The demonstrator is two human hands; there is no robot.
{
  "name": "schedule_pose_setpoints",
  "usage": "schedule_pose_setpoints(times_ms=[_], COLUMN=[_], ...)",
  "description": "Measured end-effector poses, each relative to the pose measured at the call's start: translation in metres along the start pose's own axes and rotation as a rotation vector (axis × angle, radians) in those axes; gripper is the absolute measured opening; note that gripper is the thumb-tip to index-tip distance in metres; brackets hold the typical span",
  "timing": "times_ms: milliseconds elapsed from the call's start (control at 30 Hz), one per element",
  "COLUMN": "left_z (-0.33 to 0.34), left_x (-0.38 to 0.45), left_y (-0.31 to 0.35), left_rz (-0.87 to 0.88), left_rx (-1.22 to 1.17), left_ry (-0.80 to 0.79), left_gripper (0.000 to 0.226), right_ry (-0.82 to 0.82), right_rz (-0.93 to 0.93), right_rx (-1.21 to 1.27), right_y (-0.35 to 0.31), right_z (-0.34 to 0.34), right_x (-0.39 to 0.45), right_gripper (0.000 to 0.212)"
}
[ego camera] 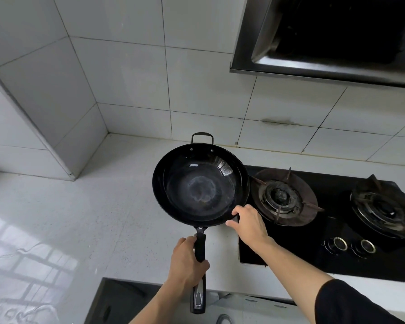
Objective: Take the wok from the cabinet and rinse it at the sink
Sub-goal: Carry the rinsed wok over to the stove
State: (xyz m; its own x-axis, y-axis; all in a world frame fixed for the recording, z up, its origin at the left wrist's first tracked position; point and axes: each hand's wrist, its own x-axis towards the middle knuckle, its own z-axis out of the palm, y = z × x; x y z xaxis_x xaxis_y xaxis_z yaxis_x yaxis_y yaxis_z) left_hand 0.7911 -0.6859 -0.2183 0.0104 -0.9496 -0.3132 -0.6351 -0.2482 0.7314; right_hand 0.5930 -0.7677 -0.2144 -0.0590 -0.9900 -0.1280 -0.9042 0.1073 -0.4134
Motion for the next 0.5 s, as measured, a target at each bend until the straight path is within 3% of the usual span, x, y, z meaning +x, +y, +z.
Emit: schedule_pose_setpoints(times_ms=[500], left_z=[-0.002], left_x=[0.008], left_y=[-0.004], left_rz=[0.007], left_rx=[-0.005], left_ry=[0.013], left_gripper=[0.054], right_ry=[0.002], right_rz=[0.039], right_rx=[0.064], right_y=[-0.005], right_z=[0.007], right_x=[0.007], right_gripper=[0.037])
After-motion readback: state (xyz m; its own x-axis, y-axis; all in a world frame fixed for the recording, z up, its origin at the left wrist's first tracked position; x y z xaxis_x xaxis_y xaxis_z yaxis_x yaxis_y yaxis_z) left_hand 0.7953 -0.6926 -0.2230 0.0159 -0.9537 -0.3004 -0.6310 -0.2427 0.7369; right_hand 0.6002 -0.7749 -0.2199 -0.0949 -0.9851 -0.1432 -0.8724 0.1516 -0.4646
